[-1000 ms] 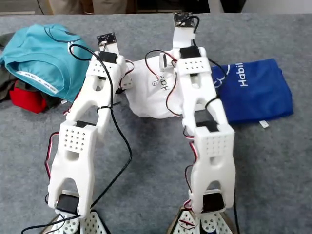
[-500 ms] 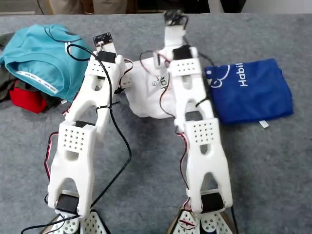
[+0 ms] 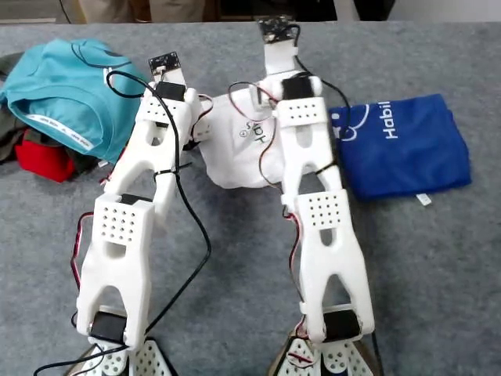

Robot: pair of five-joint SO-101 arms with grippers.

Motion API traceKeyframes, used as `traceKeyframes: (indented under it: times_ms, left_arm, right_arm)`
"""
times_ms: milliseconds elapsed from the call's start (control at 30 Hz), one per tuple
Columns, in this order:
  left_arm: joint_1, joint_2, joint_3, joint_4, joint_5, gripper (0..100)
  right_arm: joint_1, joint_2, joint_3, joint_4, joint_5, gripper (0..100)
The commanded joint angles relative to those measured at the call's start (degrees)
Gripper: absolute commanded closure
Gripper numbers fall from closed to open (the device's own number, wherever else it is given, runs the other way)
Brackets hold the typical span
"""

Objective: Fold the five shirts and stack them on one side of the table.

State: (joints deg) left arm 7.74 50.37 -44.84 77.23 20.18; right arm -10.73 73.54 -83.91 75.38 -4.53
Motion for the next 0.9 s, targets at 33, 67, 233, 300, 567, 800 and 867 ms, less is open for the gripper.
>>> traceKeyframes:
  times_ms: [33,67,233,300,567,800,867]
  left_arm:
    - [-0.62,-0.57,-2.73,0.26,0.26,98]
    - [-0.62,-0.57,-2.73,0.26,0.26,98]
    - [-0.62,-0.48,-2.73,0.26,0.26,98]
    - [-0.62,-0.48,-2.73,0.26,0.26,98]
    - [-1.23,-1.01,-4.4,3.96,0.44,98]
    - [-2.46,-0.31,-26.55,21.01,0.62,98]
    - [-4.04,-0.31,-28.84,22.95,0.62,98]
  right_arm:
    - [4.97,-0.92,-4.53,4.04,2.29,94.0]
    - [5.93,-0.92,-4.53,4.57,3.08,93.9]
    - [10.95,0.22,-3.65,4.66,5.63,83.2]
    - [12.35,0.92,-4.53,4.31,5.54,73.0]
    - [2.07,-5.41,-11.21,26.29,2.55,76.9]
    - [0.84,-10.42,-11.12,26.99,3.16,91.7]
    - [0.75,-11.91,-11.3,26.99,3.43,91.7]
